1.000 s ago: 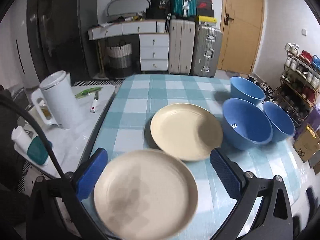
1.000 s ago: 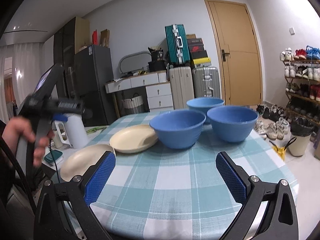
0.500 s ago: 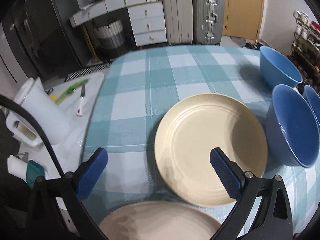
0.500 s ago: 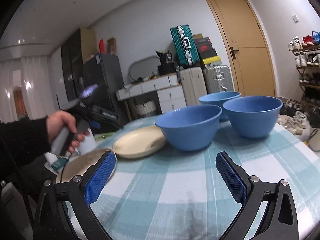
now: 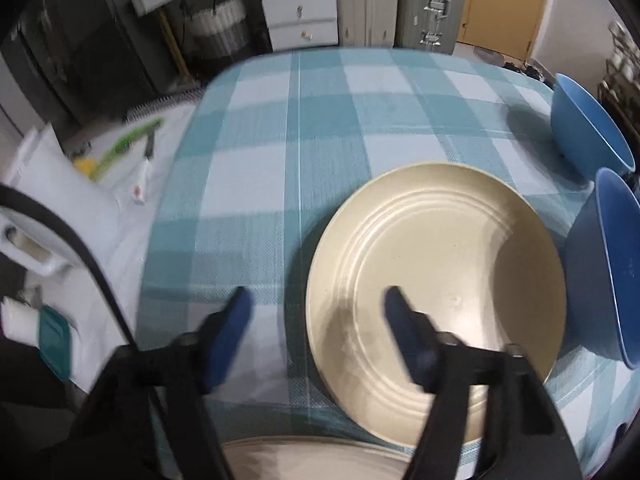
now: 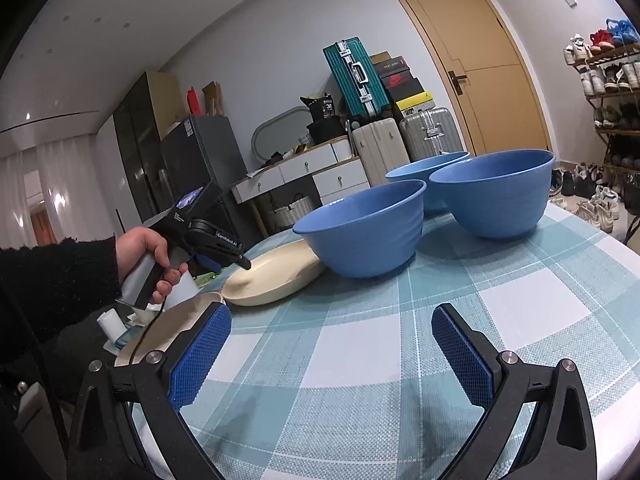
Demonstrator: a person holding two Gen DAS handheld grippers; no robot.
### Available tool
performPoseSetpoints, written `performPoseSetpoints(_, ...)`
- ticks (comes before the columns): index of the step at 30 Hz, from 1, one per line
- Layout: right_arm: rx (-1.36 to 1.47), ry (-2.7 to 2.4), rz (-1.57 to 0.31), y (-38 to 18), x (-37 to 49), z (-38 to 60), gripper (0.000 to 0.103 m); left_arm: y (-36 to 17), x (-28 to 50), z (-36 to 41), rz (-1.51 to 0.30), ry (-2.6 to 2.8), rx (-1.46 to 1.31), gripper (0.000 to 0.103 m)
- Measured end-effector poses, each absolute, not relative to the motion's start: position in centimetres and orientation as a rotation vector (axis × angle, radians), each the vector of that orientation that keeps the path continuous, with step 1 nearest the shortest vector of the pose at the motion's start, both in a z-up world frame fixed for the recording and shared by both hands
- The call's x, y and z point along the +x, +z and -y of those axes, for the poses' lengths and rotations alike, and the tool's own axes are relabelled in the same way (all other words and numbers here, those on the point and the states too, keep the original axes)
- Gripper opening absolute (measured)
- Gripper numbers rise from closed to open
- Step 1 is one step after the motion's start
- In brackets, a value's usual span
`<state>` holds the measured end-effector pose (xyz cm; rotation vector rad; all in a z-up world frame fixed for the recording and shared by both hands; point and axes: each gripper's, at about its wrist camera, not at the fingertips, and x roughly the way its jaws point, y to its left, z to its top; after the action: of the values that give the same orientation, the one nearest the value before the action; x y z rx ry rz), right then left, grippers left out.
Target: Organize plates and bowls
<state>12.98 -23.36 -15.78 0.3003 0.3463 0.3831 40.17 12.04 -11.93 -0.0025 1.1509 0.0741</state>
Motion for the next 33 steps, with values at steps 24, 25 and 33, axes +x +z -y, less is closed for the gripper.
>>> performPoseSetpoints(24,0.117,0.452,-0.151,-5.4,10.8,20.7,0.102,-13.3,40.5,-14.5,-1.217,0.024,-0.069,0.009)
performPoseSetpoints(25,0.102,0.467,-0.132,-4.1,10.8,20.3,0.102,-13.2,40.5,-14.8,-1.218,0.028,-0.074,0.008)
performPoseSetpoints(33,-0.007,0.526,-0.173,4.9,15.4,14.8,0.102,-13.3,40.5,-16.8,-1.240,0.039,-0.123,0.007)
